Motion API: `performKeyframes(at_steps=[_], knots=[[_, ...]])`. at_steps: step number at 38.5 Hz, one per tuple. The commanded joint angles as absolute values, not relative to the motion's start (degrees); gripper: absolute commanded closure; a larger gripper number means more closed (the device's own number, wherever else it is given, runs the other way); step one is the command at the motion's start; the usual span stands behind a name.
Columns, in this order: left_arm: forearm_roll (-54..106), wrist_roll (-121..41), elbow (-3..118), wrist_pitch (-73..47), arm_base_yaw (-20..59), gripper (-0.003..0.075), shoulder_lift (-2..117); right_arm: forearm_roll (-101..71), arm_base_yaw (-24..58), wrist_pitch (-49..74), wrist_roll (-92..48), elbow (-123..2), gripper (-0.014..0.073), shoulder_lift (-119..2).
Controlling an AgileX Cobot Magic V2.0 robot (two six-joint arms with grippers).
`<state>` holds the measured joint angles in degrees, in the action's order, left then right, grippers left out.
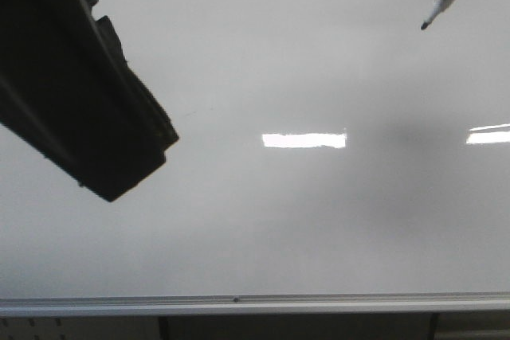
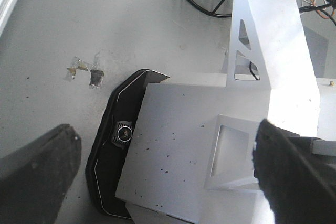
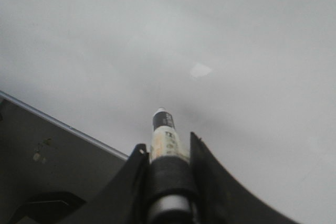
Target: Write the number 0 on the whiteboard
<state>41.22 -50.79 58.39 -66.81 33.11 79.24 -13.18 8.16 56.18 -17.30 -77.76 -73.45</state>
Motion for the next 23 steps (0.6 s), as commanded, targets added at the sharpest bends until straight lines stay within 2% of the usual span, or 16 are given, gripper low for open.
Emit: performKeyframes(at_steps=[1,14,23], knots=[[44.55,-50.68,60.26,-66.81,33.45,0.0083,77.42,-13.37,7.9,55.01,-16.49,-83.79,0.0652,-74.57],[44.55,-50.68,60.26,-66.68,33.45,0.0083,77.42,-13.32,7.96,59.46,-16.31,-96.24,0.0652,-85.1],[44.55,-50.68,60.26,-66.68,33.45,0.0083,77.42,-13.26,7.96,59.6,-16.31,-100.26,0.0652,-89.89]])
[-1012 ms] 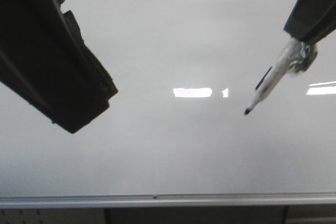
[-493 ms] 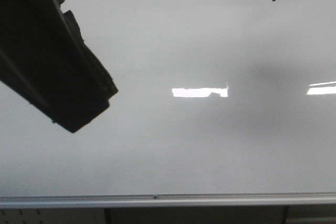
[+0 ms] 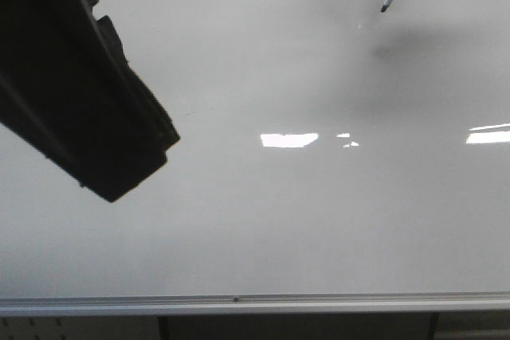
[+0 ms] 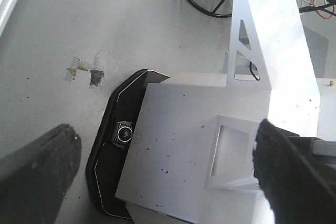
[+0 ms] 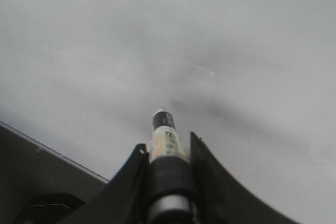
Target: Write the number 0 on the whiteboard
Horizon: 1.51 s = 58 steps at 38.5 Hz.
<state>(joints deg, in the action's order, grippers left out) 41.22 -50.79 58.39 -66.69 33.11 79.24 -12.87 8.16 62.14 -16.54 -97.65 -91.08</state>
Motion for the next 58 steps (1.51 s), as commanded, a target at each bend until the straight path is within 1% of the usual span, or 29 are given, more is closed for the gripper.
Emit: performKeyframes(at_steps=[1,26,58], knots=[[44.55,-50.68,60.26,-66.68,33.45,0.0083,77.42,-13.26,7.96,59.35,-16.31,-100.45,0.0652,-90.26],[44.55,-50.68,60.26,-66.44,33.45,0.0083,77.42,-13.26,7.96,55.72,-16.31,-100.67,0.0652,-93.93],[44.55,-50.68,60.26,-65.93,33.45,0.0083,77.42,-11.71,8.09,59.29,-16.31,-100.61,0.0652,-98.31]])
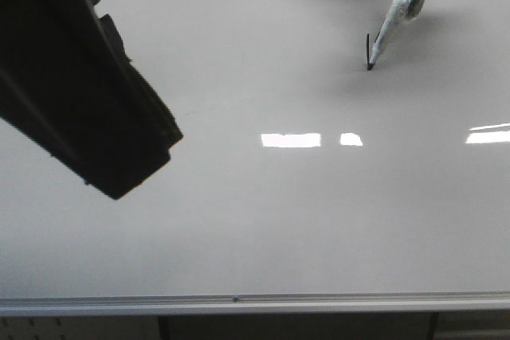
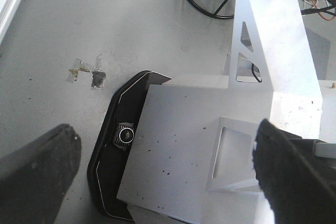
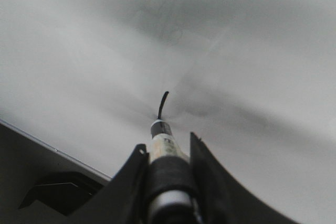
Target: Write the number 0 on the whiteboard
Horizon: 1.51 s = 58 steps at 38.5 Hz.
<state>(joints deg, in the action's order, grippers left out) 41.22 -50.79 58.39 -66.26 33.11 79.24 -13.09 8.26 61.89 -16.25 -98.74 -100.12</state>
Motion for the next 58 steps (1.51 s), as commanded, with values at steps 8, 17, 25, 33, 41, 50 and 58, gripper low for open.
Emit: performKeyframes(at_steps=[8,17,25,33,41,50,58], knots=[[44.55,-50.68,60.26,-65.93,33.45,0.0083,77.42,-4.85,7.97,59.81,-14.3,-100.73,0.0652,-98.12],[44.55,-50.68,60.26,-65.93,33.45,0.0083,77.42,-1.02,7.97,57.79,-12.38,-100.73,0.0652,-97.82],[44.55,-50.68,60.26,-65.93,33.45,0.0083,77.42,-0.74,7.87,54.77,-12.27,-102.81,0.0652,-96.41],[44.55,-50.68,60.26,-65.93,33.45,0.0083,77.42,-1.3,8.07,52.75,-12.27,-107.79,0.0652,-96.41],[44.55,-50.68,60.26,-65.93,33.45,0.0083,77.42,-4.52,9.58,51.72,-12.27,-109.38,0.0652,-97.47],[44.55,-50.68,60.26,-65.93,33.45,0.0083,77.42,-5.85,14.02,51.54,-12.33,-109.69,0.0652,-99.66],[44.55,-50.68,60.26,-65.86,33.45,0.0083,77.42,-10.98,14.85,61.37,-13.56,-111.34,0.0654,-99.99]])
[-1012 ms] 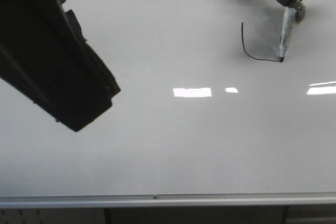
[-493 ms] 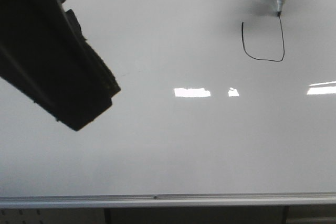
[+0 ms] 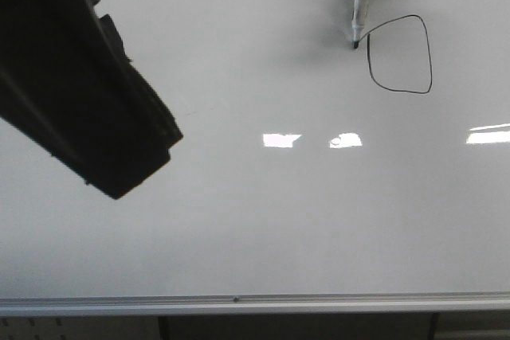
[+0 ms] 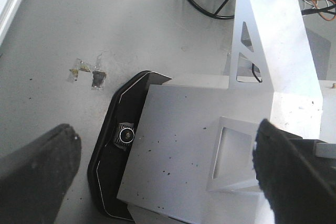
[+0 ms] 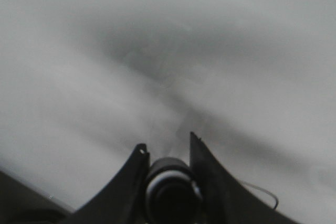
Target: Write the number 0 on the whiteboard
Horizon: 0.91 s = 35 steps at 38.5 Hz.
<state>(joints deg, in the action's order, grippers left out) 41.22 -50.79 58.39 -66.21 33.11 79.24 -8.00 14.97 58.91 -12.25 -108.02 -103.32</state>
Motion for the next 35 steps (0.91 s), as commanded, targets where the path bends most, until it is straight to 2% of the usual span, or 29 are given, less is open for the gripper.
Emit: performKeyframes(at_steps=[1,8,15,25,35], knots=[[44.55,-50.68,60.26,-65.86,33.45,0.0083,77.42,-11.93,14.85,62.96,-14.39,-112.16,0.0654,-99.76],[44.55,-50.68,60.26,-65.79,33.45,0.0083,77.42,-21.43,14.85,76.55,-19.64,-116.26,0.0654,-97.79],[44.77,-50.68,60.26,-65.37,33.45,0.0083,77.42,-27.32,14.85,76.59,-20.11,-112.53,0.0654,-94.84],[46.01,-50.68,60.26,-64.06,33.45,0.0083,77.42,-37.57,14.85,76.53,-28.65,-88.82,0.0654,-84.56],[49.83,-52.11,60.26,-58.85,33.45,0.0083,77.42,-56.71,14.85,76.24,-41.48,-68.63,0.0654,-77.24]])
